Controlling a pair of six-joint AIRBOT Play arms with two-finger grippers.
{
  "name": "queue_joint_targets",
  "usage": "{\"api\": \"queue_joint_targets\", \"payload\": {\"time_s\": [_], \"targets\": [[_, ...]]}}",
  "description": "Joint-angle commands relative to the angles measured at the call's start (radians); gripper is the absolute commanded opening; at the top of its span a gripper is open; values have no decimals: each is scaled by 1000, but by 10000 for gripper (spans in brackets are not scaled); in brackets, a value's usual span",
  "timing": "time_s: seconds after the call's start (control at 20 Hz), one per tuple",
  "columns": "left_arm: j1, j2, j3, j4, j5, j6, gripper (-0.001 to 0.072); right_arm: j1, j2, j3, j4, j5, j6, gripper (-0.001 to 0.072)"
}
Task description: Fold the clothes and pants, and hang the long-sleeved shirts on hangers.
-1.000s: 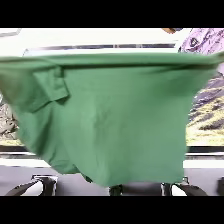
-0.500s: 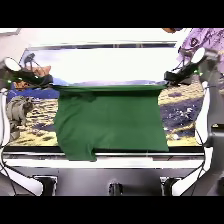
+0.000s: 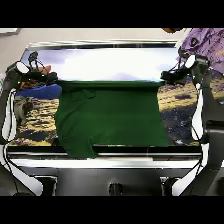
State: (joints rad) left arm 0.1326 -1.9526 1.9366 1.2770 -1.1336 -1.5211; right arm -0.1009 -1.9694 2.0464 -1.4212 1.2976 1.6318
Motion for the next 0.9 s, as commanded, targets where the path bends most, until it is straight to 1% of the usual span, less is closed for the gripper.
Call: {"api": "queue_joint_targets", "payload": {"time_s": [0.0, 0.1, 0.2, 0.45, 0.65, 0.85], "targets": [[8, -3, 5, 66, -213, -23, 14, 0, -2, -37, -3, 167, 3, 28], [7, -3, 3, 122, -317, -61, 14, 0, -2, -79, -2, 248, 3, 28], [6, -8, 1, 134, -396, -88, 14, 0, -2, -122, 0, 307, 3, 29], [-9, -13, 1, 136, -529, -99, 14, 1, -2, -174, 41, 340, 7, 29], [-30, -26, -8, 140, -561, -119, 14, 32, -6, -201, 42, 345, 3, 29], [-45, -28, -51, 141, -560, -134, 15, 89, -15, -209, -85, 342, 19, 30]]}}
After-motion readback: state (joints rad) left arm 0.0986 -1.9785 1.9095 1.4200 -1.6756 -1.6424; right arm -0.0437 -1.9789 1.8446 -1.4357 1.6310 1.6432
